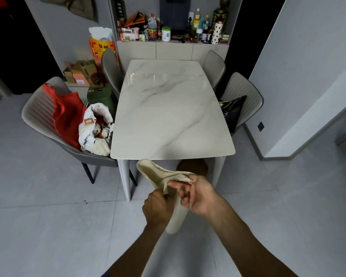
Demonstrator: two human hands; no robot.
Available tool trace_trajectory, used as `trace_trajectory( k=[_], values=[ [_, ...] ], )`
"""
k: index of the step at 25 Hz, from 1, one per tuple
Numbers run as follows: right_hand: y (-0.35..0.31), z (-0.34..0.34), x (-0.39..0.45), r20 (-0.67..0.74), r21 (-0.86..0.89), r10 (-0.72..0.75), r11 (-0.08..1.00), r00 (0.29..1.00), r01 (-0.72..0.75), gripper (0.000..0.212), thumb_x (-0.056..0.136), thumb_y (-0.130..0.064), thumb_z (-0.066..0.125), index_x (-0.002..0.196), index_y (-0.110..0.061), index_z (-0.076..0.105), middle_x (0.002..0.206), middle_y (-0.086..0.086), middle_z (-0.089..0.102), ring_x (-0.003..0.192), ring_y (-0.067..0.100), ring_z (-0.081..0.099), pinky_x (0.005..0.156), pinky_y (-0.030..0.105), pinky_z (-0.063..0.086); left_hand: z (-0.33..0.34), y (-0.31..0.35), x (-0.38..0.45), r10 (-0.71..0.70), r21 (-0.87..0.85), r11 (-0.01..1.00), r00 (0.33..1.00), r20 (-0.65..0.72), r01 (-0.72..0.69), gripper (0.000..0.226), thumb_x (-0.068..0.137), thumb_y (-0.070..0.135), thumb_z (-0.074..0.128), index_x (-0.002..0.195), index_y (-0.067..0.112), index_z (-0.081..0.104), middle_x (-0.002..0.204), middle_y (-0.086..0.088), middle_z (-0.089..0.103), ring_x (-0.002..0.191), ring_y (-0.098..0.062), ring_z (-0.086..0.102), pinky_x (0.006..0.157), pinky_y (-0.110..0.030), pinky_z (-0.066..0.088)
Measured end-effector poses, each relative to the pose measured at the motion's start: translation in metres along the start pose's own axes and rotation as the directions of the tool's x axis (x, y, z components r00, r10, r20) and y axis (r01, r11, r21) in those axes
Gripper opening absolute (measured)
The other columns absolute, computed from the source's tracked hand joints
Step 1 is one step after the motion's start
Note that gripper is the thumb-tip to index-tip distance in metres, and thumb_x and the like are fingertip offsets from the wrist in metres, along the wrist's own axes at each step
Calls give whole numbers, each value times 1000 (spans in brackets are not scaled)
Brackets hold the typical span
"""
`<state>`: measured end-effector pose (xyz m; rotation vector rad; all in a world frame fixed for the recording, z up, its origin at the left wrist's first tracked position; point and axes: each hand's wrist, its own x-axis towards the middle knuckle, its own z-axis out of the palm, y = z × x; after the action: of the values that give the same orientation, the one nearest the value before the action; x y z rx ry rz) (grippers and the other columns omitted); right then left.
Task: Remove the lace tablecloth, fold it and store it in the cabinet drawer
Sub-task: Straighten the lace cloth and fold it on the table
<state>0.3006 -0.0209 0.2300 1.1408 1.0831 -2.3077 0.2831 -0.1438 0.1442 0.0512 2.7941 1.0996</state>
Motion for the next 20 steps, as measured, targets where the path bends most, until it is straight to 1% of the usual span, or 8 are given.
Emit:
trace_trajectory(
  k=[3,5,7,10,12,14,17,20],
  values=[
    [-14,-27,-4,-121,-119,-92,990,988,78,45,97,-33,32,80,-8,65,61,10,73,35,13,50,42,17,33,-24,-15,11,203,4,979,978,53,-204,19,89,19,58,92,8,73,81,-11,74,73,-31,70,63,-27,49],
    [-23,-61,-8,-273,-395,-182,917,945,62,44,95,-34,37,74,-7,65,54,8,70,36,16,53,45,19,35,-45,-18,22,456,102,877,880,129,-469,18,87,18,57,88,11,74,75,-8,75,67,-29,69,60,-22,44],
    [-32,-90,-8,-395,-670,-204,731,896,-129,44,94,-35,43,74,-4,67,62,11,74,39,17,59,47,19,40,-61,-6,32,622,197,706,729,287,-680,16,81,20,53,77,13,67,68,-9,71,62,-31,65,60,-26,46],
    [-47,-118,-3,-513,-849,-301,314,804,-424,35,90,-40,58,83,-7,65,72,9,75,50,16,66,52,22,50,-71,17,39,641,251,499,548,537,-829,16,80,24,48,75,12,58,72,-11,67,67,-30,61,67,-33,47],
    [-50,-131,5,-319,-931,-482,-4,816,-365,33,84,-37,64,107,-13,62,89,1,71,70,15,67,64,25,53,-78,23,41,626,274,428,501,597,-861,21,82,26,47,85,11,63,80,-9,68,75,-28,61,73,-34,47],
    [-42,-131,18,-39,-979,-481,-157,876,-130,42,82,-31,69,122,-22,60,109,-2,68,92,18,65,77,26,51,-88,24,45,629,259,428,491,603,-866,22,82,23,49,91,13,66,84,-7,69,79,-25,61,76,-33,48],
    [-19,-121,40,175,-972,-519,-225,837,63,24,84,-38,67,100,-20,70,94,0,69,80,14,60,68,22,44,-103,25,47,636,198,440,460,620,-876,20,79,20,51,89,16,68,81,-4,69,76,-22,61,72,-33,50],
    [-17,-125,53,-125,-988,-643,151,755,-36,20,85,-33,62,88,-14,68,75,-2,65,63,12,59,56,24,46,-131,13,62,628,192,511,517,581,-838,18,80,20,55,92,19,68,85,2,68,78,-18,64,69,-30,51]
  ],
)
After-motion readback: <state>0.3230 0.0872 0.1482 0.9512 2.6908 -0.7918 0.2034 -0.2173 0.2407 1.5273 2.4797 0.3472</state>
